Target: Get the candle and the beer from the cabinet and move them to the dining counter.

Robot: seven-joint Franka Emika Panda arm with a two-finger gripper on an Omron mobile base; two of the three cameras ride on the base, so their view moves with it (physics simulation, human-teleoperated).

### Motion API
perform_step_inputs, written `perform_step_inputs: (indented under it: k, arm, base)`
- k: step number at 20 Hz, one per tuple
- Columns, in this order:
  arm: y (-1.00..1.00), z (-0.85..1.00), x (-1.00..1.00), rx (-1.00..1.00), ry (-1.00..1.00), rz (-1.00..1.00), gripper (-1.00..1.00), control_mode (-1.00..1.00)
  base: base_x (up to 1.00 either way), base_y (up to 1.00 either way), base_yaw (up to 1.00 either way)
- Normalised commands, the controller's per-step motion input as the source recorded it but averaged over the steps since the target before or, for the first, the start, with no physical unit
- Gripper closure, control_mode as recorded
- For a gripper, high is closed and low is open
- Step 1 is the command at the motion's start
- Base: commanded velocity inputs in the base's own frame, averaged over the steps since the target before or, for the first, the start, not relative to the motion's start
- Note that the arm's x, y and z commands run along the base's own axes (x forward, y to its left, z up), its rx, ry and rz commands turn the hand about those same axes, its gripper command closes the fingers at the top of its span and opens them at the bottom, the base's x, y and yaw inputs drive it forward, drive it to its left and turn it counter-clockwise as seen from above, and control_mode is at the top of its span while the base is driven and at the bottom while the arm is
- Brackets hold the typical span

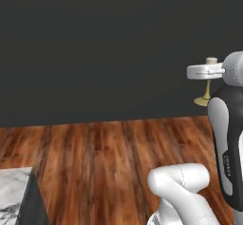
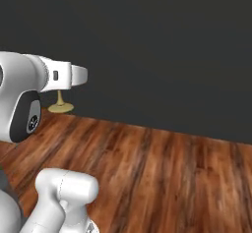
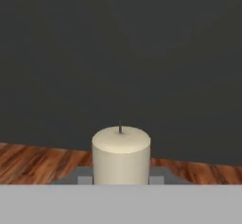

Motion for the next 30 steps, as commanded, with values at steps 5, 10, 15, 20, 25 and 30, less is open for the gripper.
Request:
perform_step_inputs:
  k: [5, 10, 15, 20, 25, 30]
  arm:
    - [0.0, 0.0, 0.0, 0.0, 0.0, 0.0, 1.0, 1.0]
    - [0.0, 0.0, 0.0, 0.0, 0.0, 0.0, 1.0, 1.0]
    - [0.0, 0.0, 0.0, 0.0, 0.0, 0.0, 1.0, 1.0]
    - [0.0, 0.0, 0.0, 0.0, 0.0, 0.0, 1.0, 1.0]
    - [0.0, 0.0, 0.0, 0.0, 0.0, 0.0, 1.0, 1.0]
    - [0.0, 0.0, 0.0, 0.0, 0.0, 0.0, 1.0, 1.0]
  base:
    - [0.97, -0.09, 0.59]
    - [0.47, -0.22, 0.87]
    - [0.35, -0.26, 0.88]
    - [0.22, -0.34, 0.87]
    - [0.24, -0.49, 0.8]
    - [0.28, -0.66, 0.73]
